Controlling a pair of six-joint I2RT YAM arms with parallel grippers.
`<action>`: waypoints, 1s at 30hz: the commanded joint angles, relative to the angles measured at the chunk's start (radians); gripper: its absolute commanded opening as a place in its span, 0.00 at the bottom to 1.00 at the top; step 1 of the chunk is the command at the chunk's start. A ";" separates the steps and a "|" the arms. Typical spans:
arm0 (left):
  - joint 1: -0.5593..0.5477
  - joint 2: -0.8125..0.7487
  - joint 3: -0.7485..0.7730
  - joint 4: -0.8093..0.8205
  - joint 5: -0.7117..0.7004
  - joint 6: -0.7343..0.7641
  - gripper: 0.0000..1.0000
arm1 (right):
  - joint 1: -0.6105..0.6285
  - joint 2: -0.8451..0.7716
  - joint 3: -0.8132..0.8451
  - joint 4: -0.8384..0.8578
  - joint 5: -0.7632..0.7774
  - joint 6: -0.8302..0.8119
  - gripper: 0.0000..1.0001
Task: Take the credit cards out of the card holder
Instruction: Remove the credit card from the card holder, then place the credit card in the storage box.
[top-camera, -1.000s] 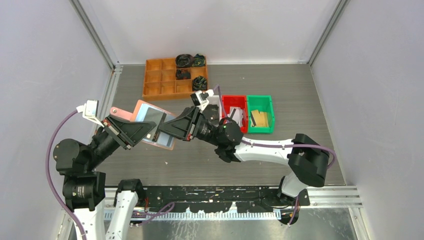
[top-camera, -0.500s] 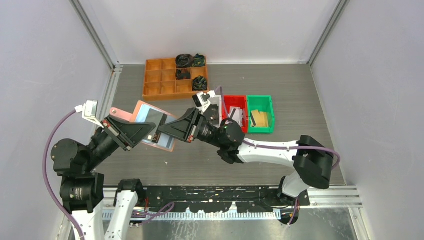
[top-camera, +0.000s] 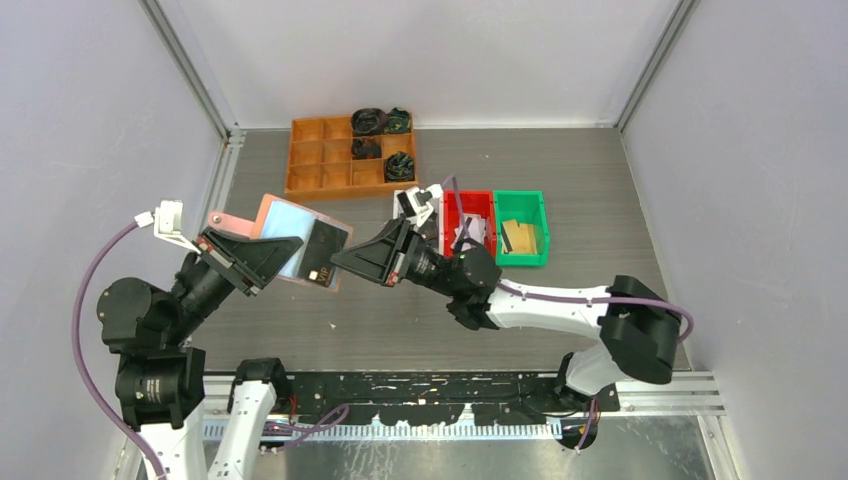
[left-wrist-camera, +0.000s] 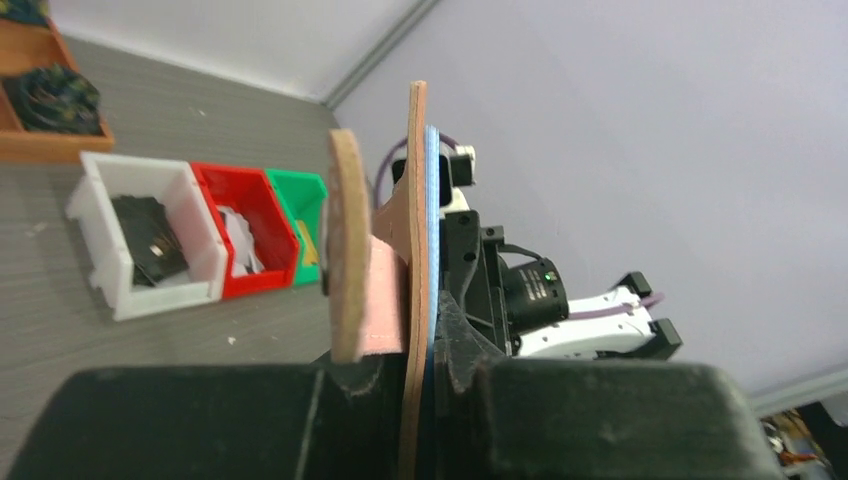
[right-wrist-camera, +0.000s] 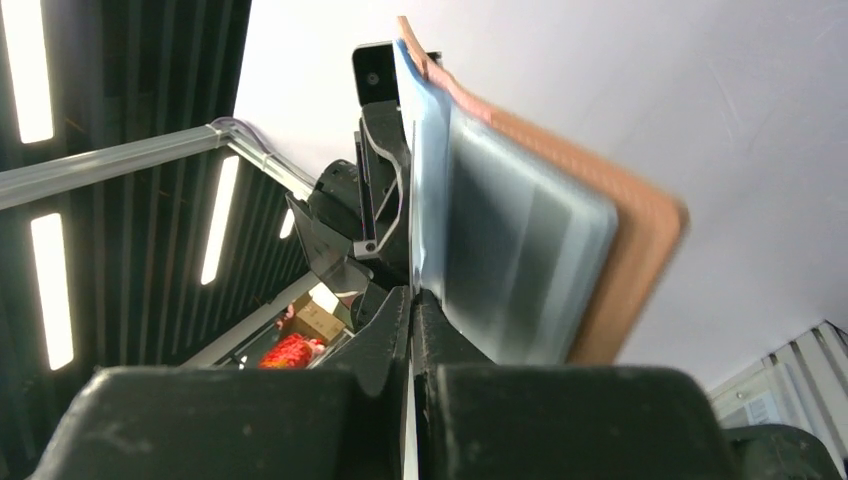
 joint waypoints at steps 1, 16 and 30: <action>0.005 0.021 0.065 0.037 -0.104 0.122 0.03 | -0.071 -0.159 -0.059 -0.051 -0.074 0.018 0.01; 0.005 0.030 0.024 0.023 0.092 0.204 0.00 | -0.551 -0.275 0.165 -1.394 -0.204 -0.491 0.01; 0.005 0.012 0.016 0.015 0.212 0.202 0.00 | -0.607 0.280 0.501 -1.587 -0.031 -0.755 0.01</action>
